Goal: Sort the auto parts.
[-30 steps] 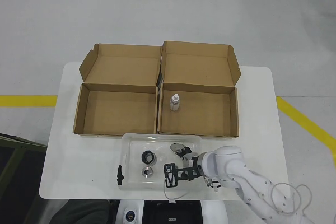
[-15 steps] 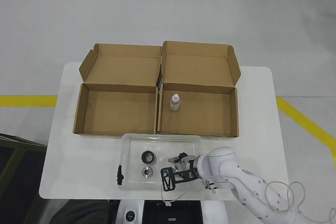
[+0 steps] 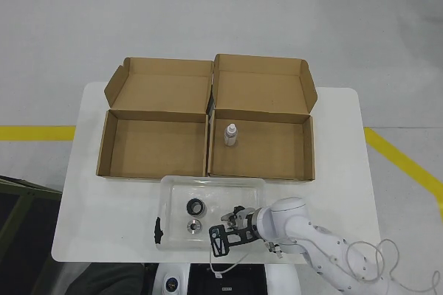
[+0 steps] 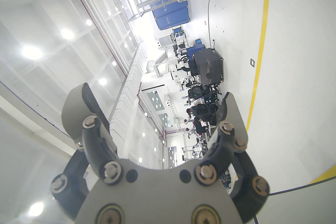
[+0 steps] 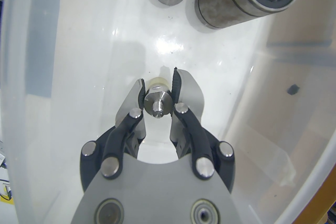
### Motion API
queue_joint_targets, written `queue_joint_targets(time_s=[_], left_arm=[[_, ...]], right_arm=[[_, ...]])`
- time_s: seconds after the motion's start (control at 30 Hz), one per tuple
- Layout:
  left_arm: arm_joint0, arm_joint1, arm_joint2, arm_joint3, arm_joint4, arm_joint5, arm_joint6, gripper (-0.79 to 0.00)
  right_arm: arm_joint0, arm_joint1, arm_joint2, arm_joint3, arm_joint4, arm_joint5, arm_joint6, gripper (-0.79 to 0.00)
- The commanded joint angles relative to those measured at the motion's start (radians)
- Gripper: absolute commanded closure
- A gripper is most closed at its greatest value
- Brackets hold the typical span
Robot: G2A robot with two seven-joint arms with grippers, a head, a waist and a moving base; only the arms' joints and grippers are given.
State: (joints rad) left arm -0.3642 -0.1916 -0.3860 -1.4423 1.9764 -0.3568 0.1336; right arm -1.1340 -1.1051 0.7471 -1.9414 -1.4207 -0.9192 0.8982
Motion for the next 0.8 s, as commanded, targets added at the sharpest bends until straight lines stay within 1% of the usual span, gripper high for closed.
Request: queue_joint_targets(time_s=[0.0,0.13,0.3,0.5,0.77], left_arm=[[0.000,0.000,0.000,0.000,0.000,0.000,0.000,-0.785],[0.000,0.000,0.000,0.000,0.000,0.000,0.000,-0.785],[0.000,0.000,0.000,0.000,0.000,0.000,0.000,-0.785],[0.000,0.000,0.000,0.000,0.000,0.000,0.000,-0.785],[0.000,0.000,0.000,0.000,0.000,0.000,0.000,-0.785]], right_arm=[[0.001,0.002,0.006,-0.008,0.006,-0.002,-0.004,0.000],[0.001,0.007,0.026,-0.038,0.017,-0.009,-0.030,0.000],[0.002,0.013,0.053,-0.090,-0.009,-0.002,-0.105,0.000],[-0.008,0.022,0.102,-0.151,-0.095,0.045,-0.284,0.000],[-0.066,0.046,0.211,-0.219,-0.228,0.118,-0.523,0.000]])
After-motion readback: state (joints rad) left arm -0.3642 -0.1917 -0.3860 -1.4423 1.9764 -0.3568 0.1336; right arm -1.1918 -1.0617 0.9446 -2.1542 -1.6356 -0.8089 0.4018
